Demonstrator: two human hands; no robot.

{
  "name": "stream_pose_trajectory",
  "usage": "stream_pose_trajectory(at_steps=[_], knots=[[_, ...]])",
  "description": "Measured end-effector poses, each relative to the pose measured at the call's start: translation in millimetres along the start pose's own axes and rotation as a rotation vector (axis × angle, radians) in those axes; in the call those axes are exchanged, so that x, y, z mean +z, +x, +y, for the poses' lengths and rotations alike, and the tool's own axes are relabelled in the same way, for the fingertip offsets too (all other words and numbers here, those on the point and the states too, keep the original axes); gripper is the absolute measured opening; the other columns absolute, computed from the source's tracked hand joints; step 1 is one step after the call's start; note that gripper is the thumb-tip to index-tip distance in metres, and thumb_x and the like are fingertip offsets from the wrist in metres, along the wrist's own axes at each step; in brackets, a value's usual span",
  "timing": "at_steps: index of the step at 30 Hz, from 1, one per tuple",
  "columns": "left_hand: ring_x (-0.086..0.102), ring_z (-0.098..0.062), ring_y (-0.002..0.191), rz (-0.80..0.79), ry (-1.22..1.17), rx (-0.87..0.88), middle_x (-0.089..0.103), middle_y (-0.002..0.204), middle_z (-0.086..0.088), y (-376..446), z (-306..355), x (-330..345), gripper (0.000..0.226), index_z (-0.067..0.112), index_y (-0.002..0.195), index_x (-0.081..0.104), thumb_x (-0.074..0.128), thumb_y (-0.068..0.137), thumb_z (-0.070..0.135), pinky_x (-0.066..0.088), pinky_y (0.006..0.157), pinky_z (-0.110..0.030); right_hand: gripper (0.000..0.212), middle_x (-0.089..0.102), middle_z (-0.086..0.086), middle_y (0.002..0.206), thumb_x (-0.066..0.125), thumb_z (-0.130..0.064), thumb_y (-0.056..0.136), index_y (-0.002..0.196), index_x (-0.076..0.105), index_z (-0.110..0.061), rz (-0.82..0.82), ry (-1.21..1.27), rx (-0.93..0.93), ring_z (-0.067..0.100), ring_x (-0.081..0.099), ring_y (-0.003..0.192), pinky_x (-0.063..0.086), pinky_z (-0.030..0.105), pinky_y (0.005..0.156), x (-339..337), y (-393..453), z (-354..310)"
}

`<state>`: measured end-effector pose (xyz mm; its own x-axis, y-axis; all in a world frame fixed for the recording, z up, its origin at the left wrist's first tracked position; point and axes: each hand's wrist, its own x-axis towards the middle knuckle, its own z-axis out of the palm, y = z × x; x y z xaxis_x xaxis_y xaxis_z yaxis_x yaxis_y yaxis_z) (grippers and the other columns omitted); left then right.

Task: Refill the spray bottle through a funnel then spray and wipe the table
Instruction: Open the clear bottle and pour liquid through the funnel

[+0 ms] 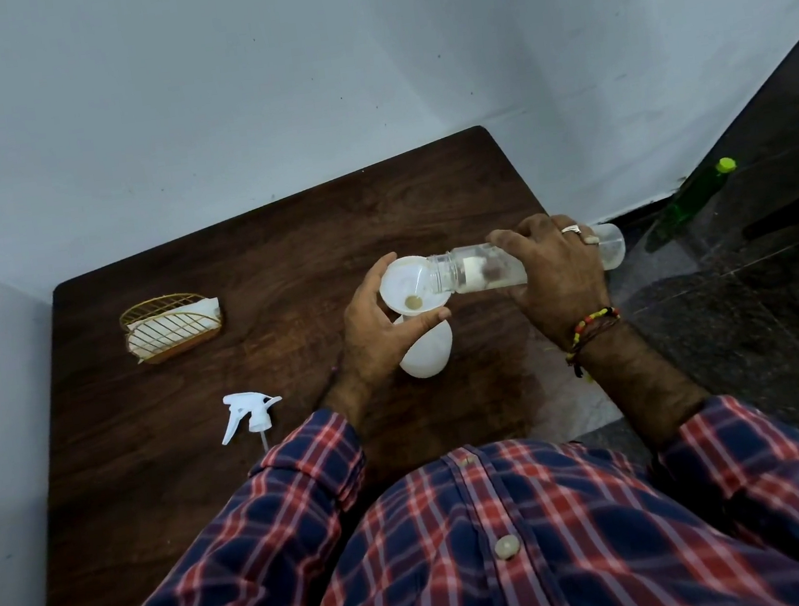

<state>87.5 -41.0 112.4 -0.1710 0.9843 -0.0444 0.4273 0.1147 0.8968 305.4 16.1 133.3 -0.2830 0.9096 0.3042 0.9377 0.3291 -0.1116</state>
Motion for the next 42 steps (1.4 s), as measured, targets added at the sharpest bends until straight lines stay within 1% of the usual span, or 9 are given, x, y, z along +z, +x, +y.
stream_pose_trajectory(at_steps=[8,12,15,18,21,25,29,34,42], knots=[[0.045,-0.005,0.127,-0.009,-0.006,0.002,0.052,0.143,0.001,0.3,-1.4,1.4,0.093,0.019,0.146,0.041,0.089,0.068,0.033,0.035,0.093,-0.005,0.062,0.062,0.009,0.110,0.088,-0.027,0.064,0.121,0.063,-0.028,-0.005,0.001,-0.007,0.035,0.059,0.104,0.045,0.047,0.090,-1.2,-0.5,0.5],[0.048,-0.010,0.128,0.002,-0.013,0.016,0.053,0.141,0.002,-0.8,-3.8,1.2,0.093,0.021,0.145,0.042,0.090,0.066,0.037,0.041,0.100,-0.018,0.061,0.062,0.007,0.107,0.088,-0.028,0.064,0.119,0.063,-0.030,0.007,0.000,-0.004,0.032,0.059,0.101,0.045,0.046,0.090,0.9,0.0,0.6],[0.048,-0.010,0.128,0.012,-0.018,0.017,0.053,0.141,0.001,-1.2,-4.2,1.4,0.093,0.022,0.145,0.043,0.090,0.066,0.037,0.042,0.101,-0.023,0.062,0.061,0.007,0.107,0.089,-0.028,0.063,0.119,0.063,-0.030,0.008,0.002,-0.009,0.032,0.059,0.101,0.045,0.046,0.090,1.5,0.1,0.5],[0.048,-0.009,0.127,0.010,-0.014,0.020,0.053,0.141,0.002,-0.9,-4.3,1.7,0.094,0.022,0.145,0.043,0.090,0.066,0.038,0.041,0.101,-0.021,0.060,0.062,0.008,0.106,0.089,-0.027,0.064,0.118,0.064,-0.029,0.013,0.015,-0.010,0.034,0.059,0.100,0.046,0.047,0.089,1.0,0.6,0.6],[0.048,-0.007,0.126,0.009,-0.005,0.026,0.053,0.141,0.002,-0.6,-4.5,2.2,0.093,0.020,0.145,0.042,0.090,0.066,0.037,0.039,0.097,-0.012,0.060,0.062,0.008,0.107,0.089,-0.026,0.064,0.119,0.063,-0.029,0.010,0.014,-0.006,0.034,0.059,0.101,0.046,0.048,0.089,1.8,0.6,1.6],[0.048,-0.007,0.126,0.006,-0.005,0.031,0.053,0.141,0.002,-0.7,-4.0,2.6,0.093,0.020,0.145,0.042,0.090,0.067,0.035,0.039,0.097,-0.011,0.059,0.062,0.008,0.107,0.087,-0.028,0.065,0.119,0.063,-0.028,0.009,0.017,-0.008,0.035,0.059,0.101,0.047,0.049,0.088,3.0,0.2,2.8],[0.047,-0.002,0.122,0.011,0.001,0.036,0.053,0.139,0.005,-0.8,-3.4,2.1,0.091,0.020,0.145,0.043,0.090,0.068,0.035,0.036,0.091,-0.002,0.058,0.062,0.008,0.108,0.086,-0.025,0.066,0.119,0.063,-0.029,0.006,0.020,-0.005,0.035,0.059,0.102,0.047,0.049,0.089,1.6,-0.1,2.2],[0.049,-0.006,0.125,0.023,-0.007,0.038,0.055,0.139,0.003,-0.7,-4.6,2.9,0.091,0.019,0.144,0.044,0.090,0.067,0.035,0.037,0.094,-0.004,0.060,0.062,0.008,0.108,0.087,-0.026,0.066,0.120,0.063,-0.029,-0.006,0.024,0.003,0.034,0.058,0.103,0.046,0.048,0.090,0.7,-0.4,0.5],[0.049,-0.006,0.125,0.023,-0.023,0.044,0.055,0.139,0.002,-1.4,-5.2,3.6,0.093,0.019,0.144,0.044,0.091,0.066,0.033,0.038,0.097,-0.009,0.055,0.062,0.009,0.110,0.084,-0.034,0.070,0.121,0.063,-0.028,-0.003,0.055,0.014,0.035,0.058,0.105,0.045,0.049,0.091,1.3,-2.4,3.0]])
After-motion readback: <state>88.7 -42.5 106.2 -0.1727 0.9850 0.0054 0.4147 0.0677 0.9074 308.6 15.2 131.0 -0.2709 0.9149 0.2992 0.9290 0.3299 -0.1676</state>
